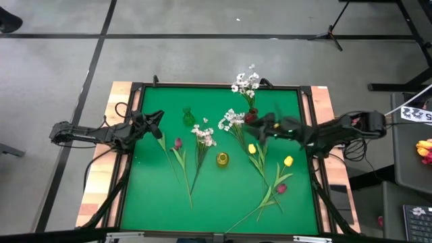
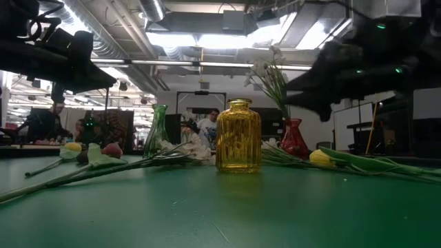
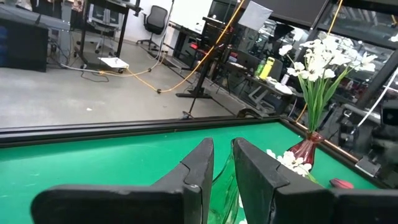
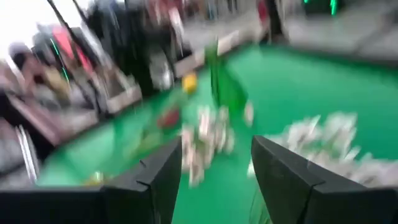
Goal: Sort flowers into vase by color
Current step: Put the right white flower into the red vase
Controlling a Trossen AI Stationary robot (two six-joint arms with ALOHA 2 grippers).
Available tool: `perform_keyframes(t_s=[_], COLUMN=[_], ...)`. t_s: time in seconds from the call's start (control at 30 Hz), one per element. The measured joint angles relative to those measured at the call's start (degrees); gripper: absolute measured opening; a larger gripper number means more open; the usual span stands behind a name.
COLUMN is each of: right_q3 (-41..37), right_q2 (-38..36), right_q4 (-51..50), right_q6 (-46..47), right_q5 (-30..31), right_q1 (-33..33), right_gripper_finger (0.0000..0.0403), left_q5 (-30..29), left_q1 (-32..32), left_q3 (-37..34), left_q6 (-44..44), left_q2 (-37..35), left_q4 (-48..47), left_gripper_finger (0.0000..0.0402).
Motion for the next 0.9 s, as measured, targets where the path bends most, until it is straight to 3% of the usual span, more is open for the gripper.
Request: perform_keyframes(t_s=[0.2, 0.33, 0.57, 0.67, 0.9], right_q3=[19.8, 29.63, 33.15, 33.12, 33.18], right_q2=[0.28, 0.54, 0.61, 1.0, 4.81], right_q4=[-48.14, -67.71, -81.34, -86.03, -78.08], right_q6=[1.89, 4.56, 9.63, 11.33, 10.76], right_q5=[9.47, 14.29, 7.83, 8.56, 8.36], right_q1=[4.8, 6.93, 8.04, 7.85, 7.88], right_gripper_finger=[0.0193, 0.0193, 0.0201, 0.0217, 0.0252], left_q5=[-0.02, -0.02, -0.02, 0.0, 0.03], left_q1=[-0.01, 0.01, -0.01, -0.01, -0.01], left_q3=[0.0, 0.0, 0.0, 0.0, 0.0], left_q6=[-0.39, -0.4, -0.38, -0.36, -1.38], left_q2=[0.0, 0.0, 0.02, 0.0, 0.04], left_q4=[0.01, 0.01, 0.0, 0.01, 0.01], left_gripper_finger=[0.0061, 0.0061, 0.0061, 0.0061, 0.0061])
